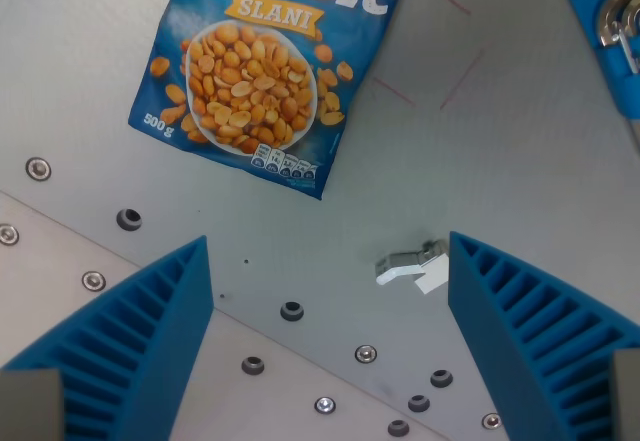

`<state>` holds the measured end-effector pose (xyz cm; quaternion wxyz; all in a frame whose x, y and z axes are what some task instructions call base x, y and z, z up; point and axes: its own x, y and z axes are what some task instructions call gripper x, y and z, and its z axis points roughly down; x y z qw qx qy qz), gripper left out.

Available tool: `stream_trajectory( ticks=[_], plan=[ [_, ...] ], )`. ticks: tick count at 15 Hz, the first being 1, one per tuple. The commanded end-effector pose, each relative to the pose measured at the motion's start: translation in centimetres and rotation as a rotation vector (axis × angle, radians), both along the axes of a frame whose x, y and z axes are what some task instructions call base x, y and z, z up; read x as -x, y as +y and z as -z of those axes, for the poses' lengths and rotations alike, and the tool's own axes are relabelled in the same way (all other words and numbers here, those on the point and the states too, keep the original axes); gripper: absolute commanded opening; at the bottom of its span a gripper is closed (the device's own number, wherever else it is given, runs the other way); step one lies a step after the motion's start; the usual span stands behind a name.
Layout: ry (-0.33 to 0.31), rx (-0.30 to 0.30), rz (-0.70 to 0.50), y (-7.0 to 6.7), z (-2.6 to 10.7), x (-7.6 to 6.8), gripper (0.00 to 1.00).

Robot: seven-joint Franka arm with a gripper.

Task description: Rotate around gripper negative z

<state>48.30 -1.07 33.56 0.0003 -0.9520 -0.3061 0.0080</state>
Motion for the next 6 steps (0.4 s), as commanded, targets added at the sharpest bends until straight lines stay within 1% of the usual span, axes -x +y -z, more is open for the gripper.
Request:
stream_trajectory(
  ticks=[1,6],
  plan=[
    [-0.006,-0.003,-0.176,-0.08,-0.31,0.01,1.00],
    [-0.006,-0.003,-0.243,-0.08,-0.31,0.01,1.00]
  ],
)
